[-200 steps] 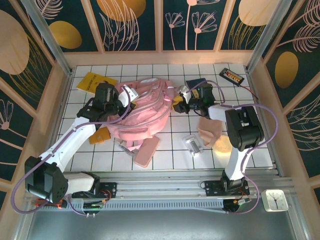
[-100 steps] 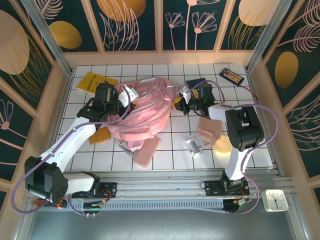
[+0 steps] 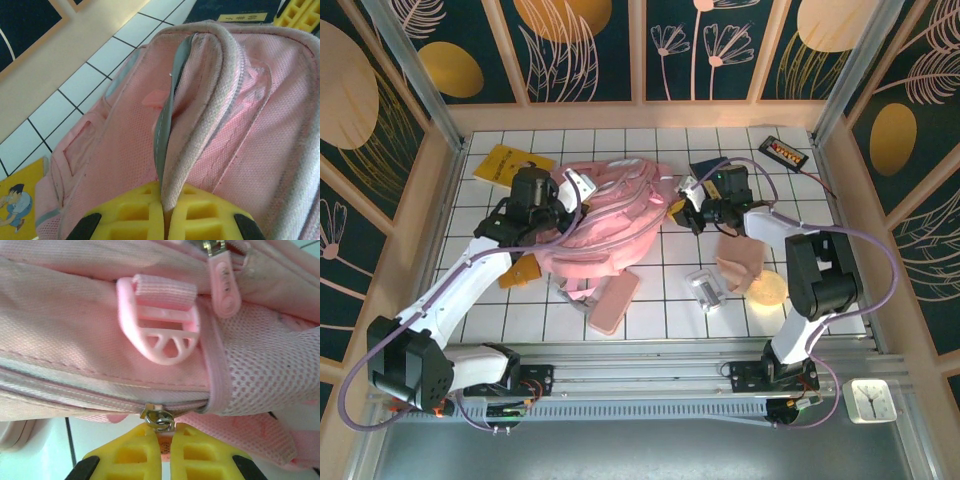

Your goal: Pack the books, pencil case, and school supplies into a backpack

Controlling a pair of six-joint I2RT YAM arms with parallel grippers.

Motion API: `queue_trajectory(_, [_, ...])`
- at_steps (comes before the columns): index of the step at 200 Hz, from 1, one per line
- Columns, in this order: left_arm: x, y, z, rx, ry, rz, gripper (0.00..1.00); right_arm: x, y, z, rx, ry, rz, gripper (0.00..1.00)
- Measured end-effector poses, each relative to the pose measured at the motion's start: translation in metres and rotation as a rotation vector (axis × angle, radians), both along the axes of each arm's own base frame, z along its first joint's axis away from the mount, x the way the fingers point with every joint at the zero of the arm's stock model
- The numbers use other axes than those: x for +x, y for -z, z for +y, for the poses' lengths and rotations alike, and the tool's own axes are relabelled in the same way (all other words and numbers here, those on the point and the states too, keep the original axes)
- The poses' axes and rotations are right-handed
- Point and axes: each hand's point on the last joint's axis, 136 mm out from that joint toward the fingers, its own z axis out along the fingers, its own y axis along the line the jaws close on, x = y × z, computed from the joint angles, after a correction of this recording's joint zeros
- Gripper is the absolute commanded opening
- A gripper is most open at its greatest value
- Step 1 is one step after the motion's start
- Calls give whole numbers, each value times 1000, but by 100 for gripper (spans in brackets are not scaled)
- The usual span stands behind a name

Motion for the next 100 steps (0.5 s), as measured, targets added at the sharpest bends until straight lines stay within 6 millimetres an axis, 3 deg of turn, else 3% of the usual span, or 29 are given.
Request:
queue_trajectory(52, [5, 21, -28, 102, -21, 1, 0, -30, 4, 0, -82, -31, 95, 0])
queue_trajectory(100, [24, 13, -42, 108, -130, -23, 0, -46, -29, 11, -79, -39, 117, 0])
